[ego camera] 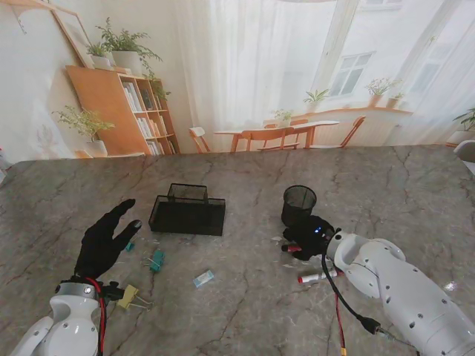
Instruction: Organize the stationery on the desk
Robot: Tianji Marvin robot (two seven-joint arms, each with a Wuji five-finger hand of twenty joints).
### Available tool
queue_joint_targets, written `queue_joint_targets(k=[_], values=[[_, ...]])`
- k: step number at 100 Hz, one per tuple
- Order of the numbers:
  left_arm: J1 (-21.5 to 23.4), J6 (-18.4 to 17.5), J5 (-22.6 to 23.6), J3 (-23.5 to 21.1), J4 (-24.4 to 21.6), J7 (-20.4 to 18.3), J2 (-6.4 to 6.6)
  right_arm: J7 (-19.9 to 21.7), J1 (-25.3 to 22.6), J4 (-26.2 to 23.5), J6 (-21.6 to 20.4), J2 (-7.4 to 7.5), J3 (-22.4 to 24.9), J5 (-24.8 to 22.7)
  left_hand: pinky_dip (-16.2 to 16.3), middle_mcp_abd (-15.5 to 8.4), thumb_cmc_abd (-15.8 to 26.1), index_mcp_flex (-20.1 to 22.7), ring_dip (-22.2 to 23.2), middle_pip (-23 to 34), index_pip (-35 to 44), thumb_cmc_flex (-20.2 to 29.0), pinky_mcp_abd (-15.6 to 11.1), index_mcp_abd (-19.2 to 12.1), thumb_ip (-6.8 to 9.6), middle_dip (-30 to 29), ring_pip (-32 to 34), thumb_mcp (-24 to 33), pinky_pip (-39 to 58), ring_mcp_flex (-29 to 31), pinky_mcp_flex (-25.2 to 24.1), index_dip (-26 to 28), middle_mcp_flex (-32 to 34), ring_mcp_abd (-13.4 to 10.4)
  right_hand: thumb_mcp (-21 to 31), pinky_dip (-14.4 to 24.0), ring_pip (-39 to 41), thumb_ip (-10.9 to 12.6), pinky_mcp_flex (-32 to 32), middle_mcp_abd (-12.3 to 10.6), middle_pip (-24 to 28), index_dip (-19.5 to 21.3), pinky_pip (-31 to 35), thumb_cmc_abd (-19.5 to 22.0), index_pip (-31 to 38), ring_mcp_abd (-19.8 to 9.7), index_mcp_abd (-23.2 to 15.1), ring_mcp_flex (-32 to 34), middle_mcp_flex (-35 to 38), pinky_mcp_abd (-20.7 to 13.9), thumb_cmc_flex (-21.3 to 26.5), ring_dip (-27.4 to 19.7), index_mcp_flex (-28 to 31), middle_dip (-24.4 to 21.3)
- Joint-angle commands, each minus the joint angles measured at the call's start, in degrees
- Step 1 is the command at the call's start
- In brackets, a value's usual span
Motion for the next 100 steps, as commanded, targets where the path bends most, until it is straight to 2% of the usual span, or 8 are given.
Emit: queue_joint_targets(k=[1,14,30,43,50,56,82,100], values=[[0.5,0.1,0.1,0.1,-0.3,0.3,-0.21,1.6,-0.1,2.2,-0.7,0.51,-1.1,-0.3,1.4,-0.3,3.9,0.3,-0.1,-0.1,0.8,0.4,-0.1,-0.8,-3.21,0.2,0.1,-0.9,0.7,1.1,-0.3,0.7,0.3,-0.5,1.5,-1.1,0.7,-0.5,1.3,-1.3,0.9,-0.5,2.0,-1.6,2.9,-0.4,-7.9,0.7,1.2,-0.7,0.2,-0.6,5.7,-0.9],[0.6,0.0,0.3,0.0,-0.4,0.5,-0.23,1.7,1.0,3.3,-0.8,0.82,-2.9,-0.8,1.4,-0.2,3.9,0.3,-0.1,-0.1,0.8,0.4,-0.2,-0.8,-3.22,0.2,0.1,-0.9,0.8,1.2,-0.3,0.7,0.4,-0.6,1.7,-1.4,1.6,-0.6,0.0,-0.2,2.5,-0.5,2.4,-1.4,3.2,0.7,-5.7,-0.9,-1.1,0.1,-0.7,-0.2,4.1,0.1],[0.7,0.0,0.4,-0.1,-0.4,0.6,-0.24,0.8,1.6,4.2,-0.2,1.06,-4.4,-1.5,1.5,-0.1,3.9,0.4,-0.1,-0.1,0.8,0.5,-0.2,-0.7,-3.22,0.2,0.1,-0.9,0.9,1.3,-0.2,0.7,0.4,-0.5,2.0,-2.1,2.4,-1.5,4.4,-1.2,4.2,-0.1,3.3,-2.5,5.7,-0.1,-6.7,2.8,2.1,-0.5,0.5,-0.4,6.2,-0.1],[0.7,0.1,0.4,0.0,-0.4,0.6,-0.24,-1.0,2.6,5.4,-1.0,1.28,-5.6,-1.8,1.5,-0.1,4.0,0.3,0.0,-0.1,0.8,0.4,-0.1,-0.8,-3.23,0.2,0.2,-1.0,1.1,1.4,-0.3,0.7,0.4,-0.5,3.3,-6.8,2.0,-6.1,11.1,-2.8,2.7,-12.7,5.1,-7.0,19.5,-1.7,-9.7,9.1,9.1,-1.1,4.2,-3.0,6.3,-1.1],[0.6,0.1,0.3,0.0,-0.4,0.6,-0.24,-1.5,3.3,6.0,-1.7,1.37,-6.4,-1.7,1.5,0.0,3.9,0.4,0.0,-0.1,0.8,0.5,-0.2,-0.7,-3.22,0.3,0.2,-0.9,1.2,1.3,-0.3,0.8,0.4,-0.5,3.7,-8.8,1.9,-6.9,15.4,-3.9,1.0,-19.2,6.3,-8.9,26.7,-2.8,-11.7,13.0,13.9,-1.7,5.9,-4.3,7.0,-2.2],[0.6,0.1,0.4,0.0,-0.4,0.6,-0.24,-1.7,3.8,6.5,-2.4,1.43,-6.8,-1.5,1.6,-0.1,4.0,0.3,0.0,-0.1,0.8,0.5,-0.1,-0.7,-3.22,0.3,0.2,-0.9,1.2,1.4,-0.2,0.8,0.4,-0.5,4.4,-9.8,1.4,-6.8,18.1,-4.9,0.1,-20.8,6.6,-9.5,28.3,-3.9,-13.5,15.8,17.4,-2.3,6.8,-4.9,9.2,-3.2],[0.7,0.2,0.5,0.0,-0.4,1.1,-0.33,1.1,3.0,5.2,-4.2,1.25,-5.2,-0.3,1.7,-0.1,4.0,0.4,0.1,-0.1,0.9,0.6,-0.2,-0.7,-3.21,0.3,0.4,-0.9,1.6,1.7,-0.2,0.8,0.4,-0.4,9.3,-13.6,0.2,-6.8,23.5,-5.2,-1.0,-23.7,7.0,-14.3,30.7,-5.5,-13.2,20.9,22.7,-3.3,5.2,-5.8,12.7,-4.3],[0.7,0.0,0.6,0.0,-0.4,1.3,-0.35,2.5,3.2,5.6,-4.2,0.87,-4.8,2.0,1.7,-0.1,4.1,0.4,0.3,-0.1,0.9,0.6,-0.1,-0.6,-3.22,0.3,0.4,-1.0,1.9,1.8,-0.3,0.8,0.5,-0.4,17.9,-16.3,-0.2,-4.6,24.2,-8.0,2.6,-19.2,6.5,-16.7,32.7,-6.8,-16.7,21.0,21.4,-4.9,1.5,-5.7,12.9,0.1]])
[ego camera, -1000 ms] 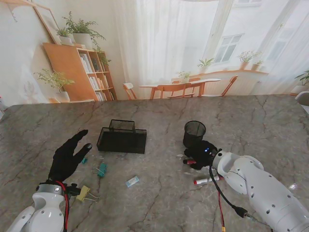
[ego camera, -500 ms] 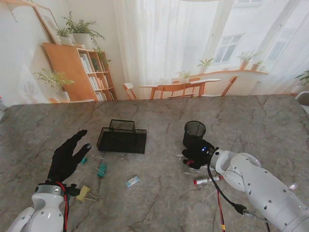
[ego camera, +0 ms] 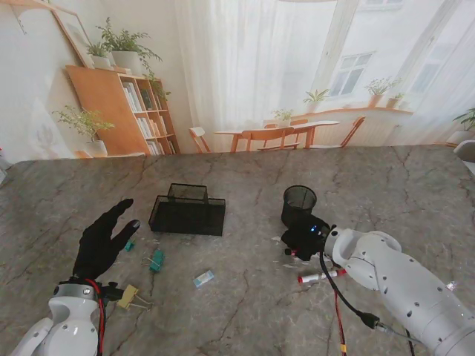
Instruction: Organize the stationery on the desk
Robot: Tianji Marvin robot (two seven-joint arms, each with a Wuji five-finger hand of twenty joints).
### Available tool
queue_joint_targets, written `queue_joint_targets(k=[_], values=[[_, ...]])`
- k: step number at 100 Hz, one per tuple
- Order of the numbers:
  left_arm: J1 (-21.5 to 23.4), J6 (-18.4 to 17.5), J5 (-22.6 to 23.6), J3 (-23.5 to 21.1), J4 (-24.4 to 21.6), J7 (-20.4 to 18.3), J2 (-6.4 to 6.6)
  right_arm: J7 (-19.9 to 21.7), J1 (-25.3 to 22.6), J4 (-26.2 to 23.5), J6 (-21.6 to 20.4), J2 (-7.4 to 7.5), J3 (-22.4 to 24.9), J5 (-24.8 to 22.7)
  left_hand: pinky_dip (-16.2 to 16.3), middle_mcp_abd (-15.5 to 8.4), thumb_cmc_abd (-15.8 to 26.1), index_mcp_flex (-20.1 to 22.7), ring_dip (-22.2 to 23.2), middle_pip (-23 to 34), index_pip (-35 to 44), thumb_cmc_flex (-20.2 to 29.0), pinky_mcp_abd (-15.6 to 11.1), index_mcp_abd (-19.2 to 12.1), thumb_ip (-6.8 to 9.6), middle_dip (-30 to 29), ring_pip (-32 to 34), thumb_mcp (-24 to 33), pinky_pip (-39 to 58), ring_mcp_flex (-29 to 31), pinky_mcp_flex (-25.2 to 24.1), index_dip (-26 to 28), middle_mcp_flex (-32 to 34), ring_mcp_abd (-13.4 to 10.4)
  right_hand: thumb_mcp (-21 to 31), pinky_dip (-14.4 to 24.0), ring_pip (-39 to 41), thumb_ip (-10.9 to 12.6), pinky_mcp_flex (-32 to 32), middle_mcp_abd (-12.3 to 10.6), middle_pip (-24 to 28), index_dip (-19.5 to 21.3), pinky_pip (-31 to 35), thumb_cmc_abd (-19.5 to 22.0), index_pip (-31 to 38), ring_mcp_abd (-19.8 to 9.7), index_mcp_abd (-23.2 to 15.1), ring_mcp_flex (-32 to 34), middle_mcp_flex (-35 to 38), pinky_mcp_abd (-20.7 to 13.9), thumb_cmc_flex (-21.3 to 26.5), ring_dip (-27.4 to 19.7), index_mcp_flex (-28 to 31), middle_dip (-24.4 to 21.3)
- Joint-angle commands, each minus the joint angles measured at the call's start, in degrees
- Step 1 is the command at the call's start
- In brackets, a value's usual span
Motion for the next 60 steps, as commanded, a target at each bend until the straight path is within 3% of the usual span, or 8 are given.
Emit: queue_joint_targets(k=[1,14,25,35,60], values=[[0.3,0.0,0.0,0.1,-0.2,0.1,-0.26,2.3,-1.3,2.6,-0.2,0.1,-0.5,0.9,1.7,0.0,4.1,0.5,0.3,0.0,0.2,0.7,-0.1,-0.6,-2.59,0.3,0.4,-0.9,1.1,1.8,-0.3,0.5,0.5,-0.4,2.4,-1.7,-0.6,2.0,2.3,-3.1,2.9,1.9,1.7,-4.5,1.3,-2.9,-8.4,1.3,0.9,-3.2,0.7,-0.6,2.8,2.9],[0.3,0.0,0.0,0.2,-0.2,0.2,-0.27,2.6,-1.4,2.9,0.6,-0.48,0.1,3.6,1.7,-0.1,4.2,0.5,0.4,-0.1,0.2,0.7,-0.1,-0.7,-2.6,0.4,0.5,-1.0,1.3,1.9,-0.3,0.5,0.5,-0.4,13.8,-2.1,2.2,4.5,4.0,-6.0,8.7,12.9,2.1,-6.4,3.8,-4.4,-12.5,1.6,0.0,-5.3,-3.5,-0.2,0.9,6.6],[0.3,0.0,-0.1,0.2,-0.2,0.2,-0.28,2.5,-2.0,2.9,1.8,-1.18,1.3,6.3,1.7,-0.1,4.3,0.6,0.4,0.0,0.3,0.8,-0.1,-0.7,-2.61,0.4,0.5,-1.0,1.4,1.9,-0.2,0.5,0.5,-0.4,21.6,-0.9,4.4,5.1,5.9,-6.8,11.0,18.3,3.3,-8.6,7.3,-4.4,-14.3,3.5,1.5,-5.4,-5.4,-1.1,0.3,6.4],[0.3,0.0,-0.1,0.2,-0.1,0.3,-0.29,2.6,-2.9,2.2,2.8,-1.76,2.7,8.4,1.7,-0.1,4.3,0.7,0.5,0.0,0.3,0.9,-0.1,-0.6,-2.59,0.4,0.6,-0.9,1.6,2.1,-0.2,0.5,0.6,-0.3,26.4,1.6,5.7,3.8,6.5,-6.8,12.1,17.8,5.4,-11.9,10.0,-4.1,-15.1,5.1,3.0,-5.5,-5.7,-1.7,0.6,5.5],[0.2,-0.1,-0.2,0.3,-0.1,0.4,-0.32,2.6,-5.7,-1.6,4.2,-2.79,7.5,11.2,1.7,0.0,4.4,0.7,0.7,0.0,0.3,1.0,-0.1,-0.6,-2.61,0.4,0.7,-1.0,1.8,2.2,-0.3,0.6,0.6,-0.2,28.1,3.4,7.8,2.5,6.9,-6.0,12.1,15.9,6.8,-14.1,11.5,-3.7,-15.3,5.1,3.6,-6.3,-4.7,-0.9,0.6,5.2]])
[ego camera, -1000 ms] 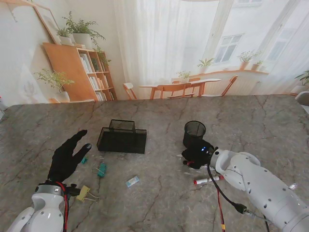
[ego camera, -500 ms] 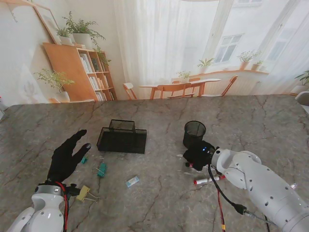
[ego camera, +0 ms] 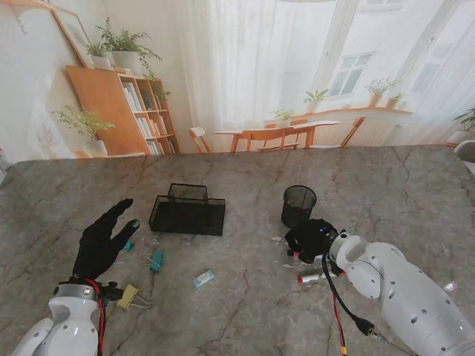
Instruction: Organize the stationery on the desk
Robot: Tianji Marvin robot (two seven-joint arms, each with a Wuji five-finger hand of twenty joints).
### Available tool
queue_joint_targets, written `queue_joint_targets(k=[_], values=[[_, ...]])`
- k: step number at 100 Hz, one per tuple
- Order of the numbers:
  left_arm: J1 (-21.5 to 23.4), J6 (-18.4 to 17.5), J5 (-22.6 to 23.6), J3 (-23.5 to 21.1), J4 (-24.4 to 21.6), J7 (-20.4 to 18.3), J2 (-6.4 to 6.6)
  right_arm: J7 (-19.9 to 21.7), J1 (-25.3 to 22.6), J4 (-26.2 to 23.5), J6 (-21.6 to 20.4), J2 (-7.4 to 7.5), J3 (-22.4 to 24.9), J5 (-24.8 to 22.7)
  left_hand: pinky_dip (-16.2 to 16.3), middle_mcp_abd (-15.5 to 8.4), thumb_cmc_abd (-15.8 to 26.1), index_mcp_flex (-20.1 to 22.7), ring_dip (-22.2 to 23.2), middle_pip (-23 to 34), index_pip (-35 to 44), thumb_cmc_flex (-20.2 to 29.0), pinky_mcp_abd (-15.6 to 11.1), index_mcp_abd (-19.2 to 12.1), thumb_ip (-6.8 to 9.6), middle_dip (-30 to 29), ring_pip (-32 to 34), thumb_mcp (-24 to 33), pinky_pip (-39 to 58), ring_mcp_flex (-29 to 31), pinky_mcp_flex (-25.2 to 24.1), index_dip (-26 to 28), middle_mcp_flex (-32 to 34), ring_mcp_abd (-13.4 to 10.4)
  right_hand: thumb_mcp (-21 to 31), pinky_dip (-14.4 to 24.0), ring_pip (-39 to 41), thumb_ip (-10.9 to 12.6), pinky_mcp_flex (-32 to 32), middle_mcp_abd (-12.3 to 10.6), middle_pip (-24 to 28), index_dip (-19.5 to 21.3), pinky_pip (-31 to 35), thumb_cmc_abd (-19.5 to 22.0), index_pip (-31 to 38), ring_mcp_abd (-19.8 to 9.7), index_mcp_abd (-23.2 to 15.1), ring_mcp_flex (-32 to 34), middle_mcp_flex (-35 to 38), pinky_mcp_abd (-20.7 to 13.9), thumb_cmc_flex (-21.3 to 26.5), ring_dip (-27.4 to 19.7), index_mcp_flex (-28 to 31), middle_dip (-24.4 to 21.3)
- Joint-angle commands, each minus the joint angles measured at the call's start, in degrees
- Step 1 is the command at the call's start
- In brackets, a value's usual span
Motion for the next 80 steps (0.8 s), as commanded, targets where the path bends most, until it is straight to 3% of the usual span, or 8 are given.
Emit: queue_joint_targets(k=[1,32,80], values=[[0.2,-0.1,-0.2,0.2,-0.1,0.1,-0.27,0.6,-0.4,-1.2,0.4,-0.21,0.6,0.8,1.7,0.0,4.4,0.7,0.7,0.0,0.4,1.0,-0.1,-0.6,-2.61,0.4,0.4,-1.0,1.0,0.9,-0.2,0.5,0.7,-0.3,9.0,1.3,1.9,1.9,2.6,-2.8,3.2,-0.3,3.3,0.1,5.3,-1.4,-7.7,2.2,3.5,-3.6,5.4,0.1,0.7,0.1],[0.3,-0.3,-0.2,0.2,-0.1,0.2,-0.3,-0.8,-3.8,-6.4,4.3,-1.73,5.3,5.2,1.6,-0.1,4.5,0.7,0.9,0.0,0.4,1.1,-0.2,-0.6,-2.62,0.4,0.5,-1.0,1.3,1.0,-0.3,0.6,0.6,-0.3,8.5,2.0,2.1,1.7,2.7,-2.4,3.1,-0.9,3.2,0.4,5.6,-1.0,-7.4,2.1,3.3,-3.7,6.1,0.4,0.5,0.5],[0.8,-0.7,0.0,0.0,-0.4,1.5,-0.51,-7.3,-9.0,-17.7,22.0,-6.78,8.9,25.0,1.5,0.1,4.5,0.8,1.0,0.0,0.4,1.2,-0.1,-0.5,-2.6,0.4,0.6,-1.0,1.5,1.1,-0.3,0.6,0.7,-0.4,7.6,2.7,1.7,2.0,2.5,-0.6,2.4,-0.8,2.7,0.1,5.1,0.9,-6.1,2.0,3.4,-0.9,7.6,0.8,1.6,1.9]])
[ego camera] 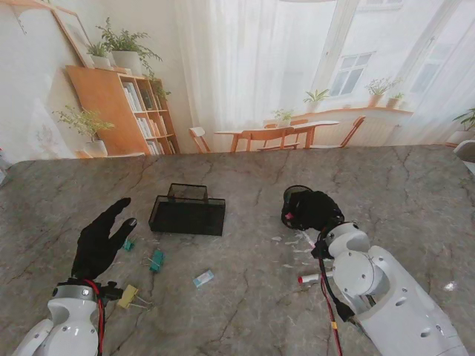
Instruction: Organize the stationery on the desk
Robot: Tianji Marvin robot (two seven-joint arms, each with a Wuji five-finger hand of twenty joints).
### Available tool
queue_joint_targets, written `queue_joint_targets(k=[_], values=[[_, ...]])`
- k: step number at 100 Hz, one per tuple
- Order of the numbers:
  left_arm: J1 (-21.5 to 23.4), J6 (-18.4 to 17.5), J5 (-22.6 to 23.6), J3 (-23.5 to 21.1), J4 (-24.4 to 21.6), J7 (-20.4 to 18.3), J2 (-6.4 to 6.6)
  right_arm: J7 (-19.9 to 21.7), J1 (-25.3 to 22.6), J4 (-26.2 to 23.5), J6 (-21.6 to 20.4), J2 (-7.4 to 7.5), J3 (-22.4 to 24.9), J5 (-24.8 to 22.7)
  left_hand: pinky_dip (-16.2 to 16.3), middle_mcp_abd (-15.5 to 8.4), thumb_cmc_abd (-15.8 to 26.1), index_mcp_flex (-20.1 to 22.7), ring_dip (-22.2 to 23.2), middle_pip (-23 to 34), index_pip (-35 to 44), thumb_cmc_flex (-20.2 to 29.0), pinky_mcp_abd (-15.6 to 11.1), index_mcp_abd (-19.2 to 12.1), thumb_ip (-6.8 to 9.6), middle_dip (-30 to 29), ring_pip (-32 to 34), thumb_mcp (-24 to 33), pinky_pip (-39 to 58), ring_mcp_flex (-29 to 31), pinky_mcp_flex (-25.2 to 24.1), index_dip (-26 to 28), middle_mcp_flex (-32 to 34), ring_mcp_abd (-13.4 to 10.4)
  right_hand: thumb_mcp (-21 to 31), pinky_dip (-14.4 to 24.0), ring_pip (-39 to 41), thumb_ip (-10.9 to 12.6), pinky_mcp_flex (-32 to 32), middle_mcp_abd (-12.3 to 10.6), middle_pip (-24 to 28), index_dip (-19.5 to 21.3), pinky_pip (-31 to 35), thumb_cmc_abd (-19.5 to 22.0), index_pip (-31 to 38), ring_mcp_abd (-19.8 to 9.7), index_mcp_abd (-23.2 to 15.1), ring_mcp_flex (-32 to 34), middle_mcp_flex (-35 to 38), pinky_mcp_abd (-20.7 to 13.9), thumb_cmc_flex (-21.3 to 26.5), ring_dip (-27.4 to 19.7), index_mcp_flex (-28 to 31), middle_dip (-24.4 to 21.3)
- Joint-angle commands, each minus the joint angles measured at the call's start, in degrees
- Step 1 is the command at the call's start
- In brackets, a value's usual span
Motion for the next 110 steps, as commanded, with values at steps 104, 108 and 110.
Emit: queue_joint_targets(k=[104,108,110], values=[[0.6,0.1,0.0,0.0,-0.4,-0.1,-0.2,-13.1,18.1,11.1,14.4,-9.15,-3.2,21.7,1.4,0.2,2.9,0.9,0.6,0.0,0.4,0.9,-0.1,-0.5,-3.05,0.4,0.6,-1.0,1.0,1.3,-0.2,0.6,0.3,-0.1,2.0,-1.3,-2.1,4.8,0.7,-1.0,1.4,2.5,-3.9,7.8,3.4,1.2,-6.9,-2.1,-0.4,1.1,8.6,3.2,-1.4,4.0],[0.6,0.1,0.0,0.0,-0.4,-0.1,-0.21,-13.3,18.7,12.1,14.4,-9.38,-3.5,22.1,1.4,0.1,2.8,1.0,0.7,0.1,0.4,0.9,0.0,-0.5,-3.04,0.4,0.7,-0.9,1.0,1.3,-0.2,0.6,0.4,-0.1,1.9,-1.3,-2.0,4.9,0.7,-0.9,1.4,2.7,-3.9,8.0,3.4,1.3,-6.9,-2.1,-0.4,1.1,8.7,3.3,-1.4,4.1],[0.6,0.1,0.0,0.0,-0.4,-0.1,-0.21,-13.4,18.9,12.6,14.4,-9.46,-3.7,22.2,1.4,0.1,2.9,1.0,0.7,0.0,0.4,1.0,0.0,-0.5,-3.02,0.4,0.7,-0.9,1.0,1.3,-0.2,0.6,0.4,-0.1,1.9,-1.3,-1.9,5.0,0.7,-1.0,1.4,2.8,-4.0,8.0,3.5,1.2,-7.0,-2.1,-0.3,1.2,8.6,3.4,-1.4,4.1]])
